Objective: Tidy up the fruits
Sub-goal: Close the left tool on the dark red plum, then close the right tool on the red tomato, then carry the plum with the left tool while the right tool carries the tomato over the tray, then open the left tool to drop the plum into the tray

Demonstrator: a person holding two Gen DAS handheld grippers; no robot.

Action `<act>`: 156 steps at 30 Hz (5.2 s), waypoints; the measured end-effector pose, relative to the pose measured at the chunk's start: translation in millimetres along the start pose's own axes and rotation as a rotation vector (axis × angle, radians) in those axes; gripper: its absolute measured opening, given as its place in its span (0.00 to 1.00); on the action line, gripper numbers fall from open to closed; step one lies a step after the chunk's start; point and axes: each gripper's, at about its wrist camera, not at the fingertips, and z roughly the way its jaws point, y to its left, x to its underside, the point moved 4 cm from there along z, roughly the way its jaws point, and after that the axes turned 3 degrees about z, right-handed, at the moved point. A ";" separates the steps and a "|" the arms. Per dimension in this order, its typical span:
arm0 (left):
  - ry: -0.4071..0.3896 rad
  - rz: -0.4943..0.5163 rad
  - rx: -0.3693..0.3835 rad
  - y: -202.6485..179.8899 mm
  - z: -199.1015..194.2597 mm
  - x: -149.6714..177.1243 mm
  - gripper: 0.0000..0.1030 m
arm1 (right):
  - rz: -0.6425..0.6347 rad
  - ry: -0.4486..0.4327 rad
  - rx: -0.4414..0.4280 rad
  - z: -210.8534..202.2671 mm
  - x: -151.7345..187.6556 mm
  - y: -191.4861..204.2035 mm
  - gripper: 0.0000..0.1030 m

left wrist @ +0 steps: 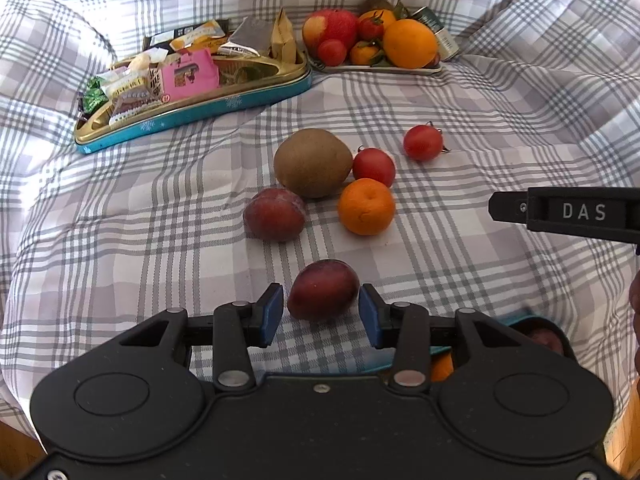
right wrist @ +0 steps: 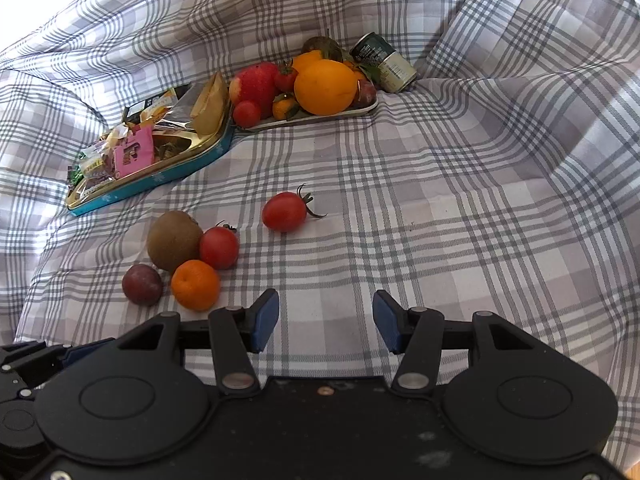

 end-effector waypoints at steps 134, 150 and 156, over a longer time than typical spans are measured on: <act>-0.193 -0.164 -0.114 10.7 -142.9 100.1 0.45 | -0.265 -0.195 -0.132 -177.6 125.7 11.3 0.39; -0.152 -0.204 -0.115 17.2 -125.6 101.9 0.45 | -0.283 -0.104 -0.156 -165.9 143.8 18.1 0.39; -0.152 -0.195 -0.112 14.4 -125.4 99.1 0.45 | -0.297 -0.089 -0.163 -164.2 147.4 20.5 0.39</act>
